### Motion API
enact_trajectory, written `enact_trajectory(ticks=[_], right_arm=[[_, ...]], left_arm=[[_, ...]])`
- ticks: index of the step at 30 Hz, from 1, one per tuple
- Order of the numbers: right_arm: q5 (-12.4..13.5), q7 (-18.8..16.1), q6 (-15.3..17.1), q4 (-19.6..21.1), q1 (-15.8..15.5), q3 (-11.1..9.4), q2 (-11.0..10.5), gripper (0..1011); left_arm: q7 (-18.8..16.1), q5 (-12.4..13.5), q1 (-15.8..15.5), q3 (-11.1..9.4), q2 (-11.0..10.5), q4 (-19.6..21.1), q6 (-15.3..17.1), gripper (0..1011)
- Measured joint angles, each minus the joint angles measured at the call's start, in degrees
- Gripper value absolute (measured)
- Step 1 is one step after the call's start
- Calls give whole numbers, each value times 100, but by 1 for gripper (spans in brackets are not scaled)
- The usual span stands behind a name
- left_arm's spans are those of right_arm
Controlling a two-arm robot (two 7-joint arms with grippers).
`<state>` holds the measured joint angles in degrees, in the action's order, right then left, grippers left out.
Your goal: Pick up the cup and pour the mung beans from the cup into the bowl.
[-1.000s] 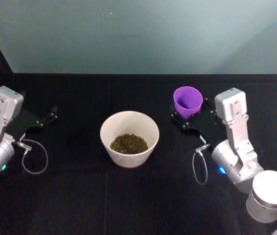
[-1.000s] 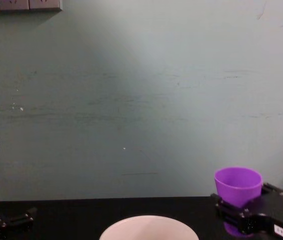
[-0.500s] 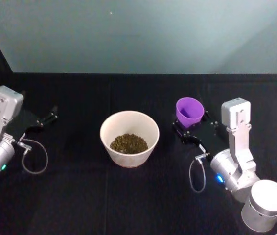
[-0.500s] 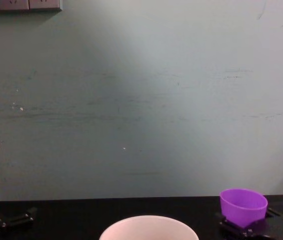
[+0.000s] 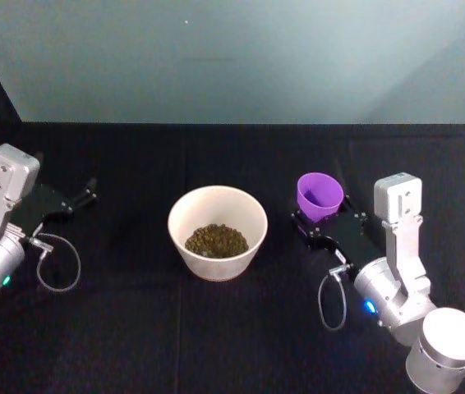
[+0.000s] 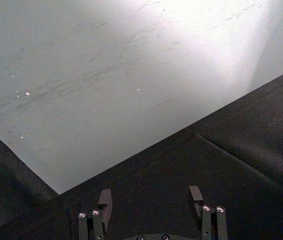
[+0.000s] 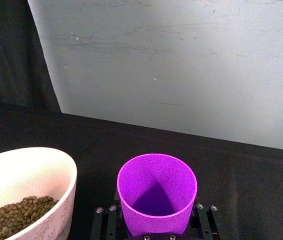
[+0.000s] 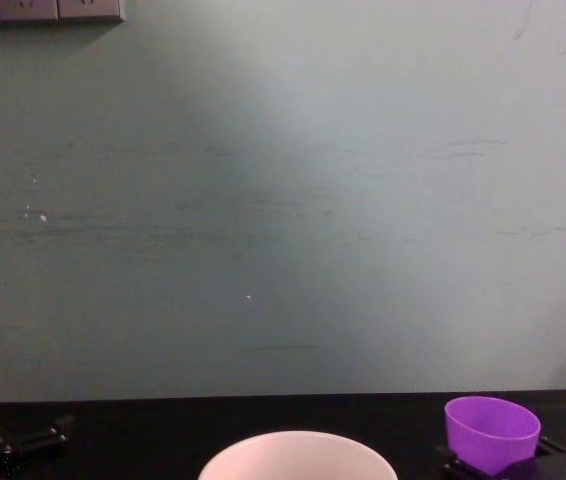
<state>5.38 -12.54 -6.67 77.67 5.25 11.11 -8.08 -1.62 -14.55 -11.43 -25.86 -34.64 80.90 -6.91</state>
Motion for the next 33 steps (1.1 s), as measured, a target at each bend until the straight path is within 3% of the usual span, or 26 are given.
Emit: enact_trajectory(ticks=[21,33], right_arm=[[49,-15,-57,-131,48,81,-45,721],[135,-47,-86,-158,65,78,-35,1003]], left_arm=[[0,0,0,0,0,0,0,1000],[0,0,0,0,0,0,0,1000]])
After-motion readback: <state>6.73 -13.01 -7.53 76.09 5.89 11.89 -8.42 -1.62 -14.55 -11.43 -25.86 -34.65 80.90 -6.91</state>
